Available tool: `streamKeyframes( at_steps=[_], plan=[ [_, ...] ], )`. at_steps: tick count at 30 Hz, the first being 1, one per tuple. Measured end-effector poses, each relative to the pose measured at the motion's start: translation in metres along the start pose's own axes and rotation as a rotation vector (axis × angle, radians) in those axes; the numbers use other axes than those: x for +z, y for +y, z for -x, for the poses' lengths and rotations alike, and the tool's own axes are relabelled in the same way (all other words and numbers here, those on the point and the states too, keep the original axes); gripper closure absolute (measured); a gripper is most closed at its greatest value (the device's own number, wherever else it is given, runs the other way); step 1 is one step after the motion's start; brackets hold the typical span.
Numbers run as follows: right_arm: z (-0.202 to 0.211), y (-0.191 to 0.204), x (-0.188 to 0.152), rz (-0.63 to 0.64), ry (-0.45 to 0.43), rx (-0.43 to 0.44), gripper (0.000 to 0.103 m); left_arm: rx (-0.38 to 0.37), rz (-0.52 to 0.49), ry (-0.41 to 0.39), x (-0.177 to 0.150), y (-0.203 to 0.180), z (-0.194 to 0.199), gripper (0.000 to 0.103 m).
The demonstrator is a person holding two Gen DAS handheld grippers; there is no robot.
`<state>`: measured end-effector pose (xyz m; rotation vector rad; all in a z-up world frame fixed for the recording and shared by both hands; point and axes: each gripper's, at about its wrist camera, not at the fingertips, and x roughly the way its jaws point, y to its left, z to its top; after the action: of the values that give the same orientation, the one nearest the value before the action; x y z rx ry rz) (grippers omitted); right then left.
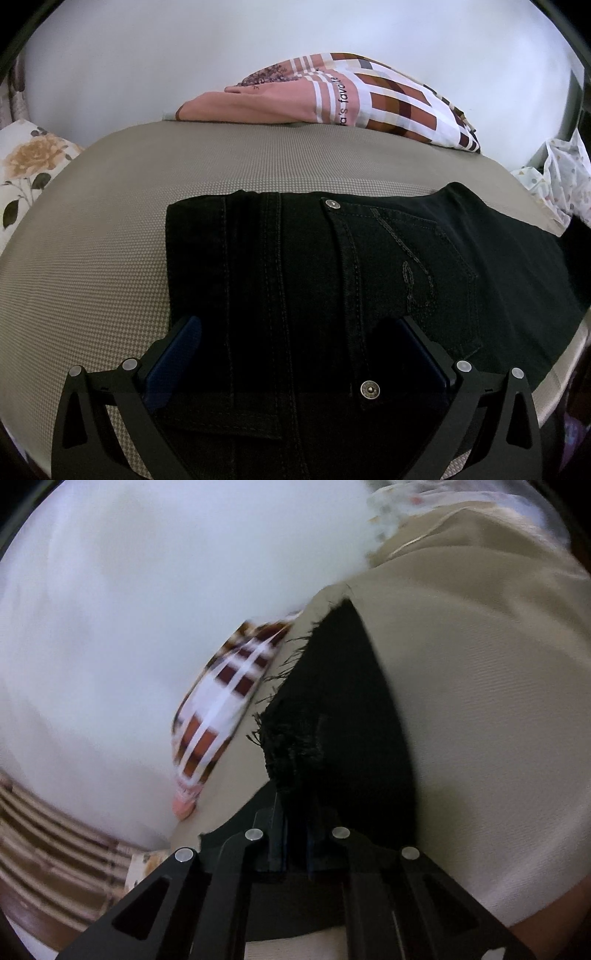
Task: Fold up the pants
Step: 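Lay the pants edge down with the right gripper and open it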
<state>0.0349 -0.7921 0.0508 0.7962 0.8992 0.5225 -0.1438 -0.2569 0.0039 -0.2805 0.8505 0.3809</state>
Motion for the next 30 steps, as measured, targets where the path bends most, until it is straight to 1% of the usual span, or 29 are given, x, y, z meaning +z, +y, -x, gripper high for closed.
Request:
streamKeyframes(
  at_steps=[5,11,17,20,24,27,30],
  plan=[
    [-0.052,0.045,-0.029,0.076,0.117,0.030,0.095,0.004,-0.004,-0.001,0.001,0.000,0.000,0.000],
    [-0.106,0.084,-0.073,0.143,0.253,0.061,0.095,0.003,-0.003,-0.003,0.000,0.000,0.001,0.000],
    [-0.139,0.116,-0.120,0.225,0.364,0.089,0.094,0.002,-0.003,-0.005,0.001,0.000,0.000,0.000],
    [-0.149,0.130,-0.138,0.269,0.401,0.100,0.094,0.004,-0.003,-0.005,0.001,0.000,0.000,0.000],
    [-0.158,0.153,-0.162,0.367,0.434,0.085,0.094,0.004,-0.004,-0.006,0.001,0.000,0.001,0.000],
    [-0.162,0.164,-0.174,0.442,0.444,0.051,0.094,0.004,-0.004,-0.006,0.001,0.000,0.001,0.000],
    [-0.165,0.167,-0.181,0.478,0.456,0.033,0.093,0.004,-0.004,-0.006,0.002,0.000,0.001,0.000]
  ],
)
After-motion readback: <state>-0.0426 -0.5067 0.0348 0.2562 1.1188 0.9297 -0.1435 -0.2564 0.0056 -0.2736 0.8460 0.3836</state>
